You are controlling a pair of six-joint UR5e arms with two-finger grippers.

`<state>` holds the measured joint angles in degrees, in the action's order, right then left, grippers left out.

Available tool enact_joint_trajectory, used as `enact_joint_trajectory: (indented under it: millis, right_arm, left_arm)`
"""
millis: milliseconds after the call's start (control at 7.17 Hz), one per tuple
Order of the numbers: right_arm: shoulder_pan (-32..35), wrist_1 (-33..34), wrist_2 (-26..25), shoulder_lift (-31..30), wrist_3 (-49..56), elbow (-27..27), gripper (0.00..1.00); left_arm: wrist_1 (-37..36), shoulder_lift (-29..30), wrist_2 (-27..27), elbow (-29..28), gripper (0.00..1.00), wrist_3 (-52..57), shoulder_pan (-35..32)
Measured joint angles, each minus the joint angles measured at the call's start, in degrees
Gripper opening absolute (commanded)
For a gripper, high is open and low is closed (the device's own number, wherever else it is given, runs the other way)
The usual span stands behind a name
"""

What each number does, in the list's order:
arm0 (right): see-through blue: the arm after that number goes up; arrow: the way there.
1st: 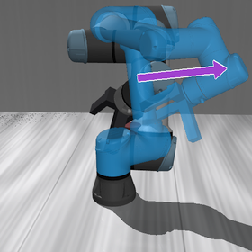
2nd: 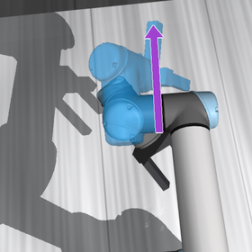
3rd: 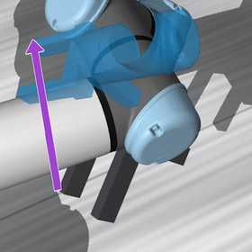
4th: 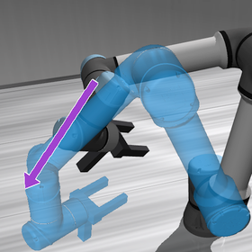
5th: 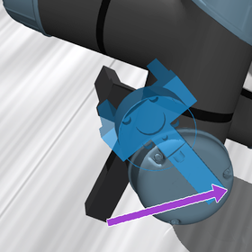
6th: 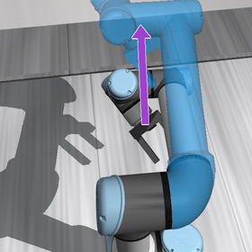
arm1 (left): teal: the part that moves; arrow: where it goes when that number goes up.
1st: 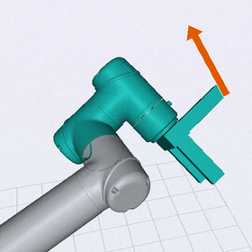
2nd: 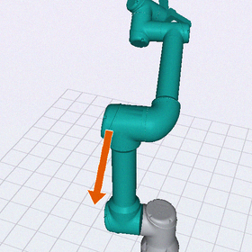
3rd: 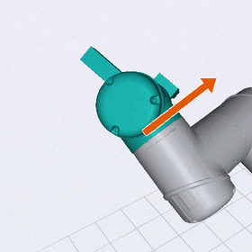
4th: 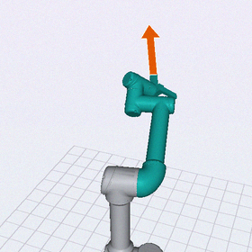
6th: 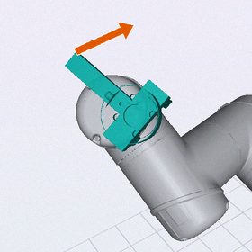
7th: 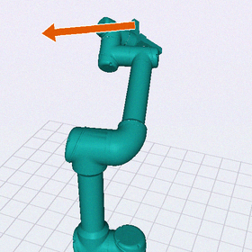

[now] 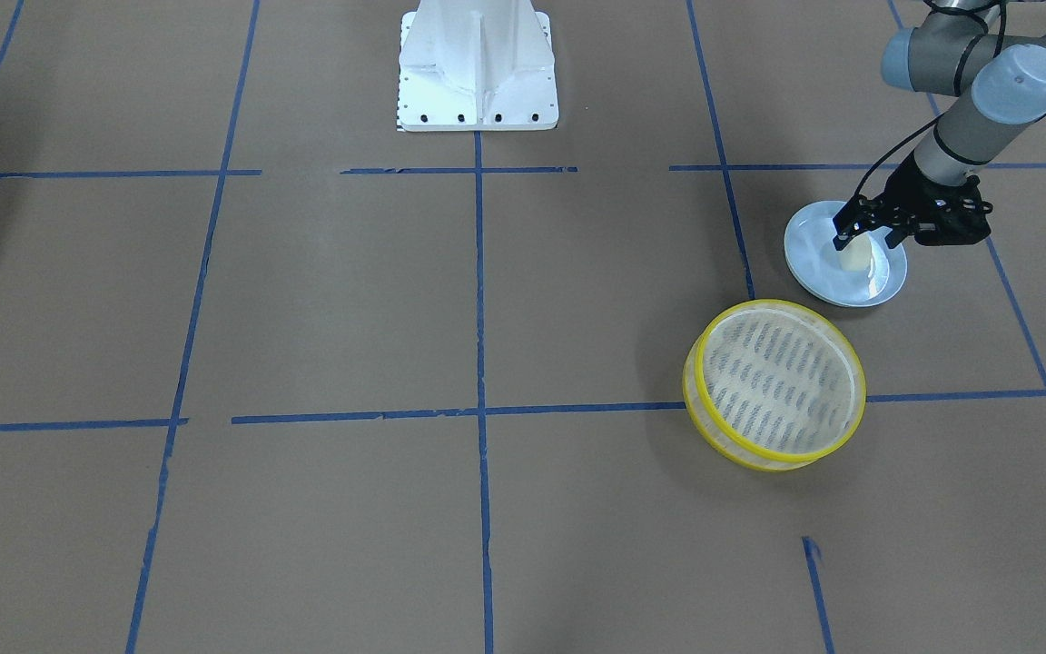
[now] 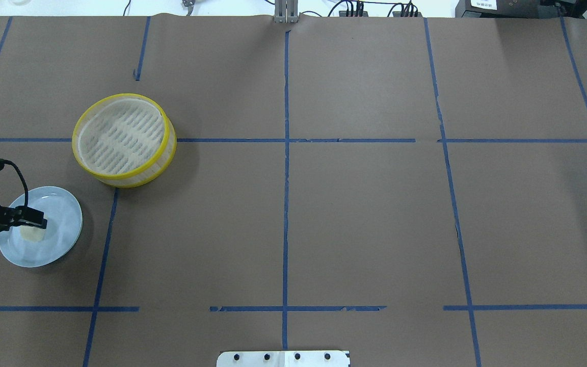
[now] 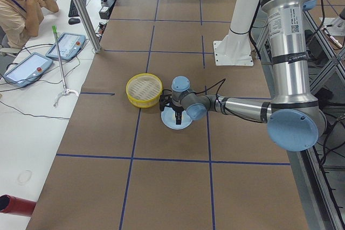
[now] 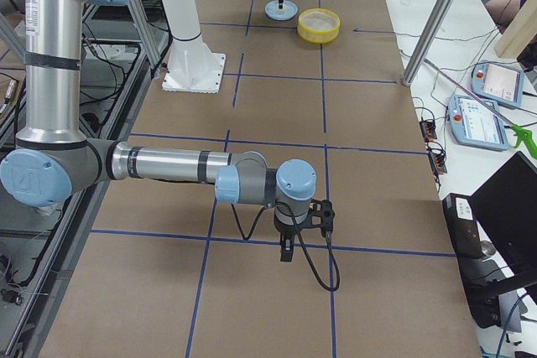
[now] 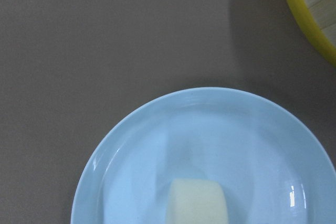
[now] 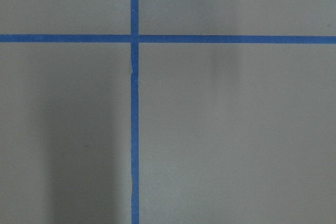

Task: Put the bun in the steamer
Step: 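Close the left gripper on the white bun and lift it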

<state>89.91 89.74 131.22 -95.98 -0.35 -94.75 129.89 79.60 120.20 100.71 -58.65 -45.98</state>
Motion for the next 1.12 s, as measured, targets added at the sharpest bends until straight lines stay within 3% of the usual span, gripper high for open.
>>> enact_joint_trajectory:
  millis: [837, 1116]
  right_arm:
    - [0.00, 0.00, 0.00, 0.00, 0.00, 0.00, 1.00]
    - [0.00, 0.00, 0.00, 0.00, 0.00, 0.00, 1.00]
  left_arm:
    - [-0.07, 1.23, 0.02, -1.08, 0.70, -0.05, 0.85]
    - [-0.08, 1.32, 0.01, -1.32, 0.49, 0.15, 0.89]
